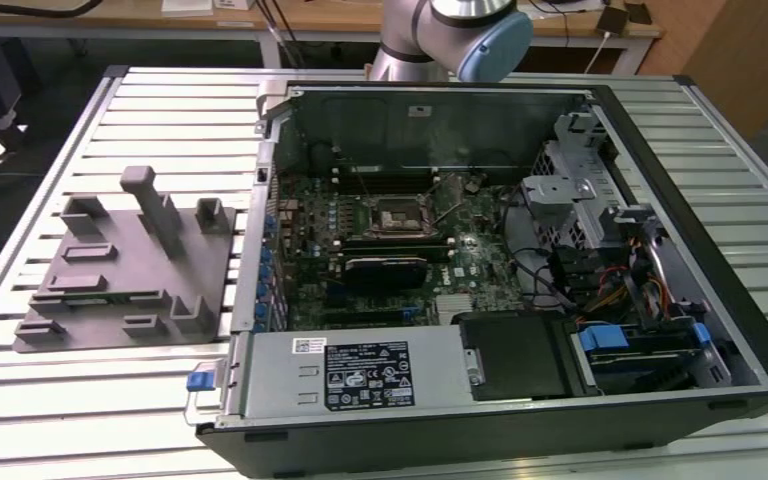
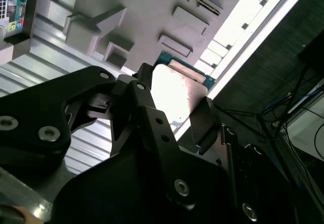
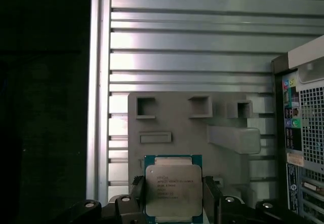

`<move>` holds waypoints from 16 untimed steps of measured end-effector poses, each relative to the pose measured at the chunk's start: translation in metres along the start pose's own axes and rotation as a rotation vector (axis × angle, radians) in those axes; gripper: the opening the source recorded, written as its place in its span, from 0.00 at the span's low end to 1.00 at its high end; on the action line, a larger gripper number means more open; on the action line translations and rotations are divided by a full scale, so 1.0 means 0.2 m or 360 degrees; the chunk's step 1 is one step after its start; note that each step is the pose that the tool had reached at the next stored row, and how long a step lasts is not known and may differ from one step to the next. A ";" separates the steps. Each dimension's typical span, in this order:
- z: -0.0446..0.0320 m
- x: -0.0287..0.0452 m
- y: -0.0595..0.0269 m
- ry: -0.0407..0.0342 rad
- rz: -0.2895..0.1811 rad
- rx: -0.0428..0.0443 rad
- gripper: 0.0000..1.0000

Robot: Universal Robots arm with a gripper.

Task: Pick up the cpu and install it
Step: 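Pick up the cpu and move it towards the insertion slot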

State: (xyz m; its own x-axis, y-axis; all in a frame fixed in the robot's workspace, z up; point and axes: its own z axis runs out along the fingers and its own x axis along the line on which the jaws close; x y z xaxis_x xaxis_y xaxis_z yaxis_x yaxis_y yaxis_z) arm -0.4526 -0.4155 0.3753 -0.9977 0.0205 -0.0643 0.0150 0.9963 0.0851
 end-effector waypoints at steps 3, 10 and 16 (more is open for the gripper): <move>-0.022 -0.001 0.002 -0.0004 0.0000 0.0000 0.54; -0.054 -0.003 0.005 -0.0011 -0.0001 0.0000 0.54; -0.055 -0.009 0.005 -0.0011 -0.0001 0.0000 0.54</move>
State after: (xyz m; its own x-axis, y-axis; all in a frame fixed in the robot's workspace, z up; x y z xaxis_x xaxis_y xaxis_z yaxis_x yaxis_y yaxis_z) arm -0.4514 -0.4154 0.3864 -0.9973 0.0206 -0.0711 0.0146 0.9963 0.0851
